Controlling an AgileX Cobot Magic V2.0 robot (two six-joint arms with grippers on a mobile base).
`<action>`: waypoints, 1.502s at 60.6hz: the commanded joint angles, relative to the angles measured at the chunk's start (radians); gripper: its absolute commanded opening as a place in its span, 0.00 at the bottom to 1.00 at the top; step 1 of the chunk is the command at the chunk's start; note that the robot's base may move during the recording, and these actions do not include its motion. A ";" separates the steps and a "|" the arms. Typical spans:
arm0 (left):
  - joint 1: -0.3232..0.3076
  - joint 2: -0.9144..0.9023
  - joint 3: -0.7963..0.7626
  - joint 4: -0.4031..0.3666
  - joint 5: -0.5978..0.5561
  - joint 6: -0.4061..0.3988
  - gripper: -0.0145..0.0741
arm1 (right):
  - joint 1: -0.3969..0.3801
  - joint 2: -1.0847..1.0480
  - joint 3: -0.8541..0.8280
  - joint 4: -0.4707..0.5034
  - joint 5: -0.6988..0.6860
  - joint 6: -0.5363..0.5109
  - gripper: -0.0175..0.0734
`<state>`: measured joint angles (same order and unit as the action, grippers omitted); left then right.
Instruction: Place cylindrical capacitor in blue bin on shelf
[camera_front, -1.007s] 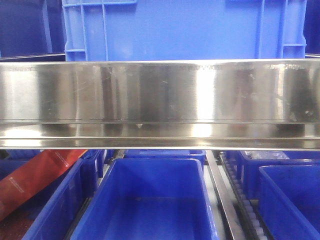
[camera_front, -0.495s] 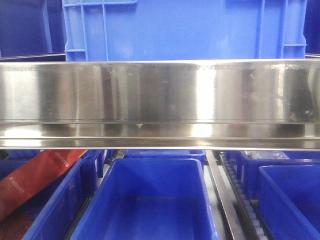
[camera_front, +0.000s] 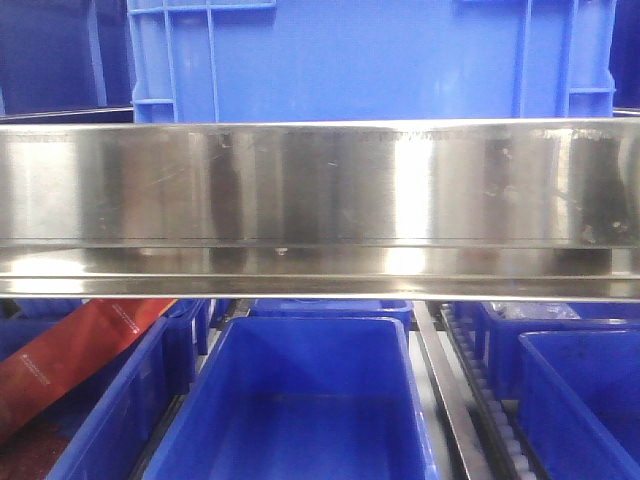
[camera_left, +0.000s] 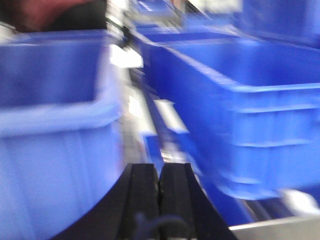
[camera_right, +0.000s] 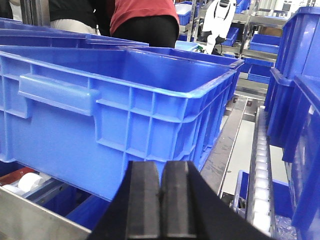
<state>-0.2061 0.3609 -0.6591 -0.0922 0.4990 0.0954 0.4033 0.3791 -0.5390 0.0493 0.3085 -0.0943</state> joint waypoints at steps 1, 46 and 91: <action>0.046 -0.099 0.150 0.001 -0.172 -0.005 0.04 | -0.004 -0.005 0.004 -0.009 -0.024 0.000 0.01; 0.113 -0.361 0.659 0.131 -0.412 -0.159 0.04 | -0.004 -0.005 0.004 -0.009 -0.033 0.000 0.01; 0.113 -0.361 0.659 0.131 -0.435 -0.159 0.04 | -0.004 -0.005 0.004 -0.009 -0.033 0.000 0.01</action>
<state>-0.0871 0.0051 0.0020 0.0370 0.0847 -0.0564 0.4033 0.3768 -0.5373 0.0452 0.3001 -0.0943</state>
